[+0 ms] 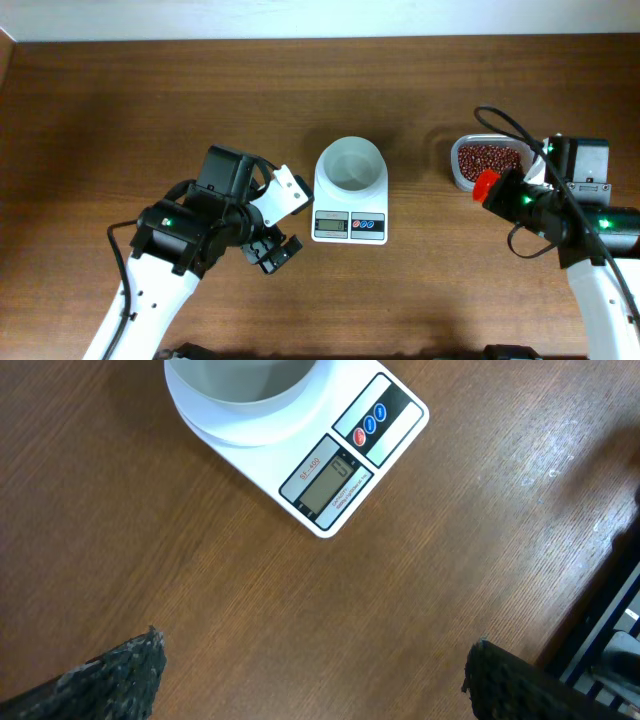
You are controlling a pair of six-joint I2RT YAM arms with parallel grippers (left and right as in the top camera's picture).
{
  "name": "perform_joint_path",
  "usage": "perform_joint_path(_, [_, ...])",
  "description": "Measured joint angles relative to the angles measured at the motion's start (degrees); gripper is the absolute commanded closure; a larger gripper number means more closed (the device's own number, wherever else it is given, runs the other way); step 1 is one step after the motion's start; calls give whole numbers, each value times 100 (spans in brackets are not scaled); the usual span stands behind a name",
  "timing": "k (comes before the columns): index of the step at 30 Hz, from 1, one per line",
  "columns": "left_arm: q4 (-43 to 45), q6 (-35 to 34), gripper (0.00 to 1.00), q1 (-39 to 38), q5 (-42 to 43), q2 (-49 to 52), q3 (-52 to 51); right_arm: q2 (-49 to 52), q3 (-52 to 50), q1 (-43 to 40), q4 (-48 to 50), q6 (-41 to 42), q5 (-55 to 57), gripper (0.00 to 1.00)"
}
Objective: Scoop and weigh 50g on scale
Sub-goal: 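Position the held scoop above the bean tub with the right gripper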
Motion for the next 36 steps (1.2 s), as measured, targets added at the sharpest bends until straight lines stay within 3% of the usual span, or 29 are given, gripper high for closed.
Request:
perform_joint_path(7, [0, 0, 1, 0, 0, 0, 0, 0, 0, 0, 378, -256, 160, 96])
perform_joint_path(14, [2, 0, 1, 0, 0, 0, 0, 0, 11, 0, 721, -1917, 162, 96])
perform_joint_path(21, [0, 0, 1, 0, 0, 0, 0, 66, 538, 0, 765, -2990, 223, 96])
perform_joint_path(29, [2, 0, 1, 0, 0, 0, 0, 1073, 568, 0, 761, -3495, 579, 96])
perform_joint_path(36, [2, 0, 1, 0, 0, 0, 0, 981, 568, 0, 763, -3547, 608, 96])
